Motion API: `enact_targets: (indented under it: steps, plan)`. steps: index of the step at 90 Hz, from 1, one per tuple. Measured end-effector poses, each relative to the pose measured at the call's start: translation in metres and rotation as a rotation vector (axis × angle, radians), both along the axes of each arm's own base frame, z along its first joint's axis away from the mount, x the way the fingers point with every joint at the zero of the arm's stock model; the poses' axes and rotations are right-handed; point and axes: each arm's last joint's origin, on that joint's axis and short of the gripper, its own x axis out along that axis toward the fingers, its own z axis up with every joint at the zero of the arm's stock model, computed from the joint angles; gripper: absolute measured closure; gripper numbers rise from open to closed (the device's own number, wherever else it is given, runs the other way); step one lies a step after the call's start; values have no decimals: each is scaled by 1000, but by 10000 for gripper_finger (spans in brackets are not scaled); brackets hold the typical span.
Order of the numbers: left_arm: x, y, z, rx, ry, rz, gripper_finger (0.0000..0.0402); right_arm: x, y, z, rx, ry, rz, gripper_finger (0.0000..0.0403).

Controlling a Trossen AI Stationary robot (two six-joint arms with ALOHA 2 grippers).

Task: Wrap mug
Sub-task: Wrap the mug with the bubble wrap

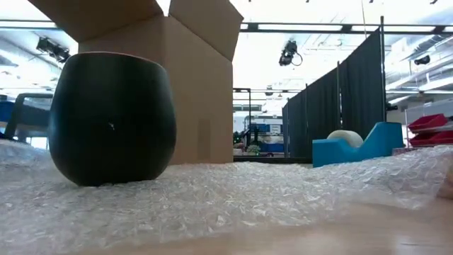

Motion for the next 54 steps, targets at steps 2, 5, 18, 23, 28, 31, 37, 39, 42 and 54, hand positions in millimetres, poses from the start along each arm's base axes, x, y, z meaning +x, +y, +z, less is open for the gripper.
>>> enact_targets:
  steps: [2, 5, 18, 23, 28, 31, 37, 39, 42, 54]
  plan:
    - [0, 0, 0, -3, -1, 2, 248, 0, 0, 0, 0, 0, 0, 317]
    - [0, 0, 0, -4, 1, 10, 247, 0, 0, 0, 0, 0, 0, 317]
    - [-1, 2, 0, 9, 27, 53, 223, 0, 0, 0, 0, 1, 1, 316]
    - [-1, 2, -2, 6, 32, 69, 207, 0, 0, 0, 0, 0, 2, 316]
    - [-1, 2, -4, -1, 38, 85, 191, 0, 0, 0, 0, 1, 2, 317]
    - [-2, 2, -6, -12, 49, 90, 180, 0, 0, 0, 0, 1, 2, 317]
    - [-2, 1, -11, -39, 63, 88, 164, 0, 0, 0, 0, 1, 2, 317]
    - [-2, 0, -12, -54, 62, 87, 159, 0, 0, 0, -1, 1, 2, 317]
    - [-2, -1, -14, -74, 62, 83, 154, 0, 0, 0, -1, 2, 2, 317]
    - [-3, 0, -24, -104, 61, 89, 151, 0, 0, -1, -2, 4, 2, 317]
